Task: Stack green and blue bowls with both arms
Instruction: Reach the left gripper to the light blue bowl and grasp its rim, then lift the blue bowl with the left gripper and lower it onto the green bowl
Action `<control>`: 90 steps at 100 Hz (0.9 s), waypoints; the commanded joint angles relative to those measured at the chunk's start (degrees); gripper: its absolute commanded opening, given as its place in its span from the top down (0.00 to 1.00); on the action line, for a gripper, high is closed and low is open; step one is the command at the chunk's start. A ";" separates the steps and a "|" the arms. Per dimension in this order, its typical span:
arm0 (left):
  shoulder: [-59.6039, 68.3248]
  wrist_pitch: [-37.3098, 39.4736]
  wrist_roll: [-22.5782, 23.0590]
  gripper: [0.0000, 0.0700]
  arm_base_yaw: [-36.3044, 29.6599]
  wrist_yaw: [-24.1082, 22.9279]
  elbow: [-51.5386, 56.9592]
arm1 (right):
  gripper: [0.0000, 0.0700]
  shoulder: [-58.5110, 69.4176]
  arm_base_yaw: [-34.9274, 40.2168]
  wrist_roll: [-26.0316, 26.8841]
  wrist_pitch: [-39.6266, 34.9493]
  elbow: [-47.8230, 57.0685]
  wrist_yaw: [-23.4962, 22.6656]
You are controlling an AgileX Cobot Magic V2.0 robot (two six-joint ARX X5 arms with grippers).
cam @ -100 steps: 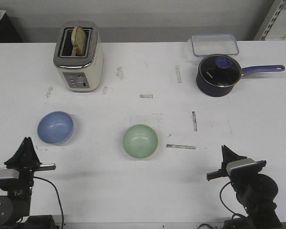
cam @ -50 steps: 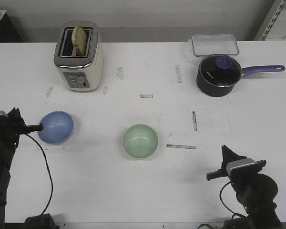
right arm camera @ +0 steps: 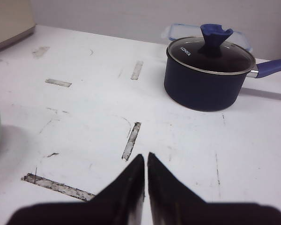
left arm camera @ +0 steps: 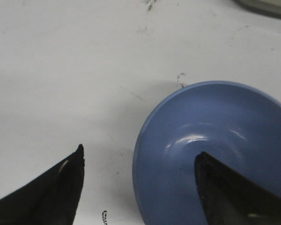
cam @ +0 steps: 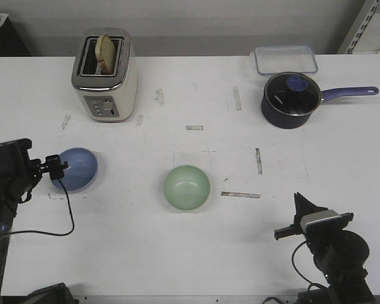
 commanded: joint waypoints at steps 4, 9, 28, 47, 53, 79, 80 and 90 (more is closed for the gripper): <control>4.55 0.57 -0.94 0.36 0.63 0.46 0.81 | 1.00 0.35 0.09 -0.24 0.92 -0.09 -0.04; 6.82 0.66 -0.96 0.36 0.81 0.44 0.81 | 1.00 0.35 0.09 -0.22 0.92 -0.09 -0.02; 13.14 0.61 -2.40 0.37 1.16 0.44 0.81 | 1.00 0.35 0.09 -0.24 0.92 -0.09 -0.04; 14.14 0.92 -5.51 0.77 1.16 0.46 0.83 | 1.00 0.35 0.09 -0.24 0.92 -0.09 -0.04; 14.12 1.14 -5.51 0.92 1.16 0.46 0.83 | 1.00 0.35 0.09 -0.24 0.92 -0.09 -0.02; 13.66 1.88 -5.53 1.00 1.09 2.75 1.84 | 1.00 0.35 0.09 -0.24 0.92 -0.09 -0.02; 13.62 1.86 -5.53 1.00 1.09 2.95 1.92 | 1.00 0.35 0.09 -0.24 0.92 -0.09 -0.02; 11.80 1.64 -5.88 1.00 0.81 7.15 3.82 | 1.00 0.35 0.09 -0.24 0.92 -0.09 -0.02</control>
